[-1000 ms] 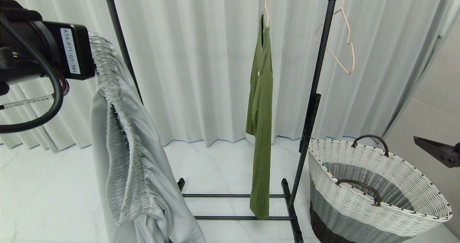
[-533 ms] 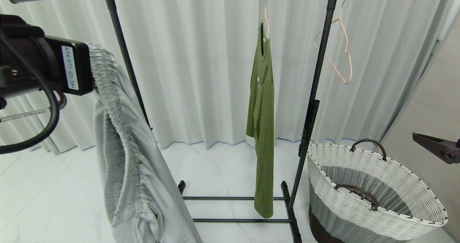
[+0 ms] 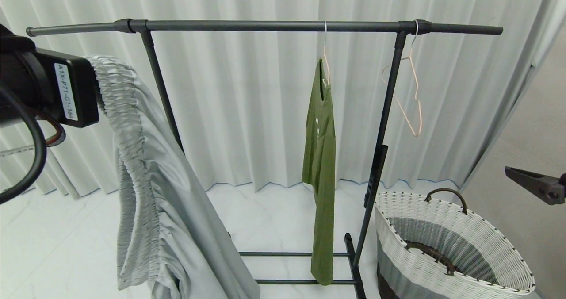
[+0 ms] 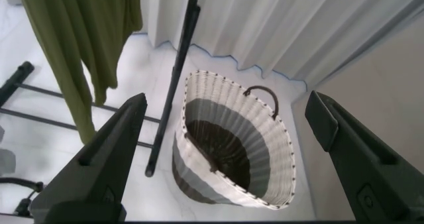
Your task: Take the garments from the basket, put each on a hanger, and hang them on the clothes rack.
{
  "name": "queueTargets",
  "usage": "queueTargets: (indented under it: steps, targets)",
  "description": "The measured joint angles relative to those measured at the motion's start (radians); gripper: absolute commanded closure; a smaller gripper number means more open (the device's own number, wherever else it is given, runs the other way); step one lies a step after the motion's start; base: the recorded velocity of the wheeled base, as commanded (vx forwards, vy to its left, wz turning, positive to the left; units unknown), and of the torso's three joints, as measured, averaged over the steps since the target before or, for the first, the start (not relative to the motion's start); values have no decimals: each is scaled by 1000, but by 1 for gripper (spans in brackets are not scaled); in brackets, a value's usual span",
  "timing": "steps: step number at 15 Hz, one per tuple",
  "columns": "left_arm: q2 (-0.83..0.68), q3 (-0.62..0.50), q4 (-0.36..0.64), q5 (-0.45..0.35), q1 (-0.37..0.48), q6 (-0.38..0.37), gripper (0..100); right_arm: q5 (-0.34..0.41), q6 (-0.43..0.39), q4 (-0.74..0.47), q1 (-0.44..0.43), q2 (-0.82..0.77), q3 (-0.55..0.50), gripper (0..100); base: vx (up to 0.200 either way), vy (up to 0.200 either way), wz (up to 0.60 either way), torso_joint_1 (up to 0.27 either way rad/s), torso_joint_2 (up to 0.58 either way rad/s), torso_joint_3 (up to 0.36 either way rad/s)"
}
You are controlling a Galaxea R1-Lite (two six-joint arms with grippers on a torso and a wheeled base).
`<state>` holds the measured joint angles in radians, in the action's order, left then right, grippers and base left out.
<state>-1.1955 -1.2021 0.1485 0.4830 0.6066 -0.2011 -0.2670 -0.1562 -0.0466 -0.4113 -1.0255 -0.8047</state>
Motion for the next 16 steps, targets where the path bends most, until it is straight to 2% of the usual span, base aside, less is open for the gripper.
queueTargets:
  steps: [3, 6, 8, 15, 16]
  targets:
    - [17, 13, 0, -68, 1, -33, 100, 0, 0, 0, 1, -2, -1, 0, 0, 0, 0, 211, -486, -271]
    - [26, 24, -3, -72, 1, -34, 100, 1, 0, 1, 1, -4, 0, 0, 0, 0, 0, 222, -502, -276]
    - [29, 34, -40, -74, 1, -33, 100, 9, 13, 3, 1, -6, 0, 0, 0, 0, 0, 217, -493, -271]
    - [33, 62, -63, -71, -4, -33, 100, 16, 27, 42, 11, -27, -4, 0, 0, 0, 0, 35, -74, -41]
    - [33, 62, -63, -71, -7, -33, 100, 15, 27, 42, 12, -27, -4, 0, 200, 0, 0, 7, 2, 2]
